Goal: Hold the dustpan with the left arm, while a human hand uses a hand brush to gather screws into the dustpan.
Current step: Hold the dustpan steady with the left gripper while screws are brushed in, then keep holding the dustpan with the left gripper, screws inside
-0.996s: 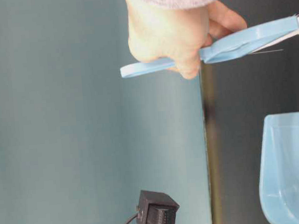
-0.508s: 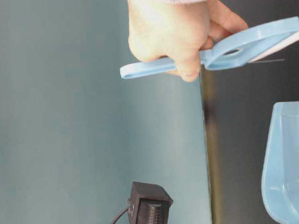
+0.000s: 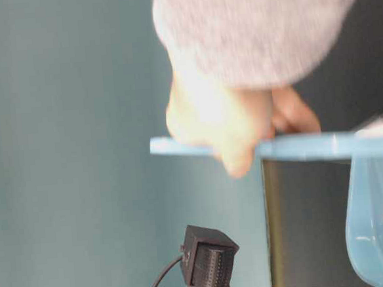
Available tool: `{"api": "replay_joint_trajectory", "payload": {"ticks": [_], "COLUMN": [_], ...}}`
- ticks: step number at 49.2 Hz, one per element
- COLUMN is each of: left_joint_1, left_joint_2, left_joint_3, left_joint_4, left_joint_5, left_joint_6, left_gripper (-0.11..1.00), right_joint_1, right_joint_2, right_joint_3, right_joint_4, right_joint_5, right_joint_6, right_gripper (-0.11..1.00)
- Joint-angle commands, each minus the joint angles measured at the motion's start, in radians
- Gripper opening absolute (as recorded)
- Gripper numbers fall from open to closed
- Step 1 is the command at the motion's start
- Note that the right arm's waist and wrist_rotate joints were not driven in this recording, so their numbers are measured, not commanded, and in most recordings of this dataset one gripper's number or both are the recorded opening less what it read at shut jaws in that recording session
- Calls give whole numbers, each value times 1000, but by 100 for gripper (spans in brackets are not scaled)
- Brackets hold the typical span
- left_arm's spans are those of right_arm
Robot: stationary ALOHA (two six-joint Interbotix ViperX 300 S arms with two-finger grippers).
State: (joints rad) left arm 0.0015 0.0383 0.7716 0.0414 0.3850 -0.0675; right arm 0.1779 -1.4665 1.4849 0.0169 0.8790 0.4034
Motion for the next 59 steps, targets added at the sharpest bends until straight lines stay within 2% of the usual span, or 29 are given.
{"api": "replay_joint_trajectory", "payload": {"ticks": [1,13,25,43,59], "left_joint_1": [20,23,23,25,29], "left_joint_2": [6,8,12,37,34], "left_joint_3": [-9,6,64,29,66], "left_joint_4": [5,3,5,5,5], "left_joint_5": [-15,-48,-149,-137,-170], "left_joint_6": [-2,-9,-51,-46,-57], "left_gripper": [29,29,29,29,29], "right_joint_1": [0,0,0,0,0], "right_joint_2": [5,3,3,3,3], "right_joint_3": [-5,-3,-3,-3,-3], "right_joint_4": [6,6,6,6,6], "right_joint_5": [0,0,0,0,0], "right_joint_6": [0,0,0,2,2], "right_gripper": [0,0,0,0,0]}}
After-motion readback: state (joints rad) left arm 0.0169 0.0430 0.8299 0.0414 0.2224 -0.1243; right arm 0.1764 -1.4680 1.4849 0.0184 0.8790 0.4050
